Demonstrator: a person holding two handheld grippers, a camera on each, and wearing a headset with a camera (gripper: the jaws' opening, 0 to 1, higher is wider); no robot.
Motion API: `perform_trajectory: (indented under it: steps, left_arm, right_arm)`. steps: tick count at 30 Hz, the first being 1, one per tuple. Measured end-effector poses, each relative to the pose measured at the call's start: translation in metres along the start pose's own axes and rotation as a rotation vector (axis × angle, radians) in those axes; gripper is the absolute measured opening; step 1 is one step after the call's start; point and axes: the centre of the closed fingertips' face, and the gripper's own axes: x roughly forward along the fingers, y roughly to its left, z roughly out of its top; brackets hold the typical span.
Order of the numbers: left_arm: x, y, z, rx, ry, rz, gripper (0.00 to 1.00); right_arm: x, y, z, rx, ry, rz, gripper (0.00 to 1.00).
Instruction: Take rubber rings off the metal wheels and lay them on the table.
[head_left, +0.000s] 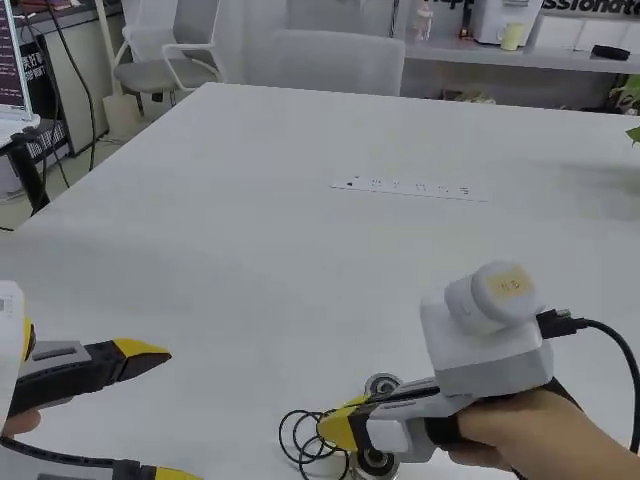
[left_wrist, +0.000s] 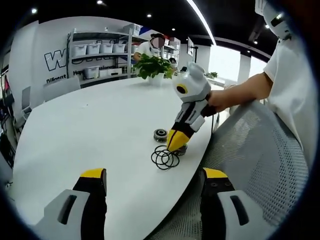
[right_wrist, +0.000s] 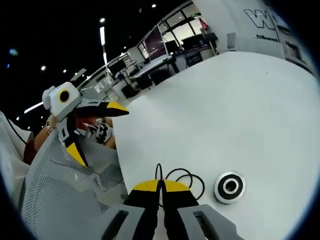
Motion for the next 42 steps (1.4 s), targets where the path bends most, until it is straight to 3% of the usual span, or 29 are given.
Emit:
perform_trajectory:
  steps: [3, 17, 30, 42]
  left_arm:
    - [0.000, 0.001, 0.000, -0.008, -0.003, 0.004, 0.75]
    - [-0.001, 0.004, -0.001, -0.035, -0.011, 0.012, 0.74]
    - [-0.001, 0.002, -0.001, -0.046, -0.019, 0.001, 0.75]
    - [0.001, -0.005, -0.002, -0.048, -0.015, -0.031, 0.77]
  right_arm:
    - [0.002, -0.003, -0.006, -0.032, 0.031, -0.021, 0.00]
    - [0.000, -0.016, -0.010, -0.149, 0.075, -0.104, 0.02]
    - [-0.016, -0.028, 0.003, -0.139, 0.030, -0.133, 0.06]
    - [-0.040, -0.029, 0.010, -0.213, 0.008, -0.132, 0.16]
